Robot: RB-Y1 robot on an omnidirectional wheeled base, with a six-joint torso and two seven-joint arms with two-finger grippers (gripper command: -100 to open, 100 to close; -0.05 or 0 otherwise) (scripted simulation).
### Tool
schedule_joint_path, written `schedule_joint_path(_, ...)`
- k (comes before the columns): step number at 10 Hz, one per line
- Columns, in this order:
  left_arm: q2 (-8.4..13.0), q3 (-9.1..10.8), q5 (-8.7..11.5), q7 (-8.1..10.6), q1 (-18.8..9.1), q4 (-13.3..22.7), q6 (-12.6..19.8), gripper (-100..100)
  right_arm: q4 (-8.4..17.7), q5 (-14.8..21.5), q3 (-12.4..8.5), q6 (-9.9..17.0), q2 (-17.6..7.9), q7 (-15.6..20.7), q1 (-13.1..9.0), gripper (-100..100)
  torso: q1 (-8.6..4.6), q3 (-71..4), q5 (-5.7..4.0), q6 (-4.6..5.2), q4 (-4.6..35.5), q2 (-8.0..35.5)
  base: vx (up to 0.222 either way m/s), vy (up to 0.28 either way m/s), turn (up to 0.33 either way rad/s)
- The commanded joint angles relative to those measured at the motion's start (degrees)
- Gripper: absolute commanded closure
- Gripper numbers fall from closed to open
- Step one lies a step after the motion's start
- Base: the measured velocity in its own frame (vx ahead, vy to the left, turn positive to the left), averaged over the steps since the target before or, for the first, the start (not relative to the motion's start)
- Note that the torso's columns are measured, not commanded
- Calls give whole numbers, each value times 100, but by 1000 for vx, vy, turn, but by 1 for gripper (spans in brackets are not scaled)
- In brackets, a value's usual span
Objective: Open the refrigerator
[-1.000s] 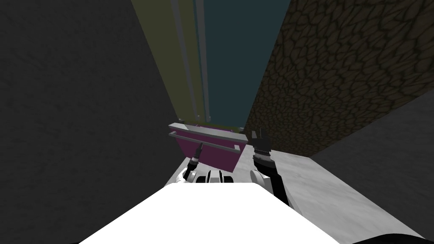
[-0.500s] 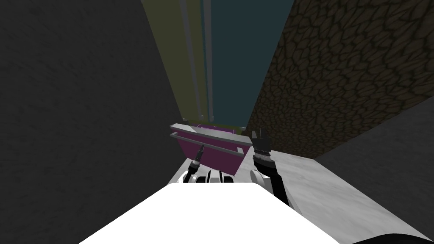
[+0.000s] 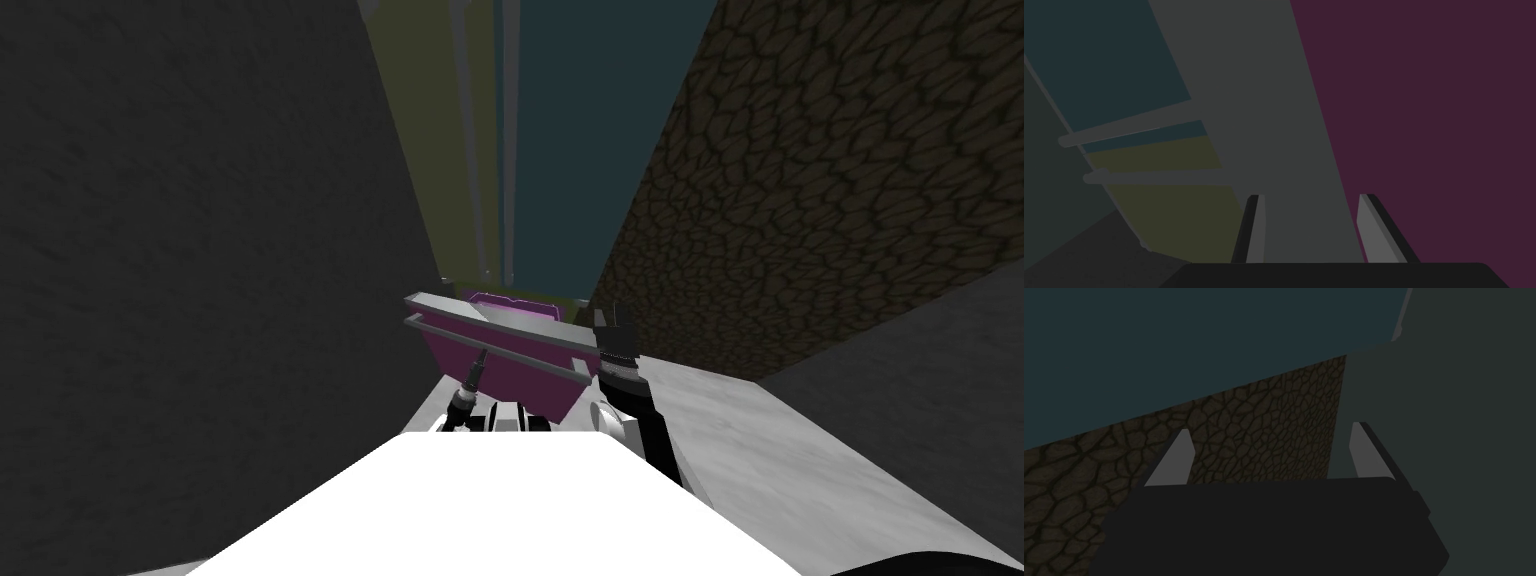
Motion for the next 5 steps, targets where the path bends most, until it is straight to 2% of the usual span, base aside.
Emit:
schedule_joint_path(1,-49,-67,-30,-43,96,-101,28,100,0,0,0,0,0,0,0,0,-2,6,0,-2,2,11,-16,25,-12)
schedule_joint_path(3,-43,-100,-50,-38,149,-171,9,100,0,0,1,0,1,0,-1,0,4,21,1,-6,-1,33,-123,42,27)
schedule_joint_path(5,-26,-117,-62,-22,194,-237,-11,100,0,0,1,0,0,0,-2,0,12,25,3,-6,4,40,-183,56,11)
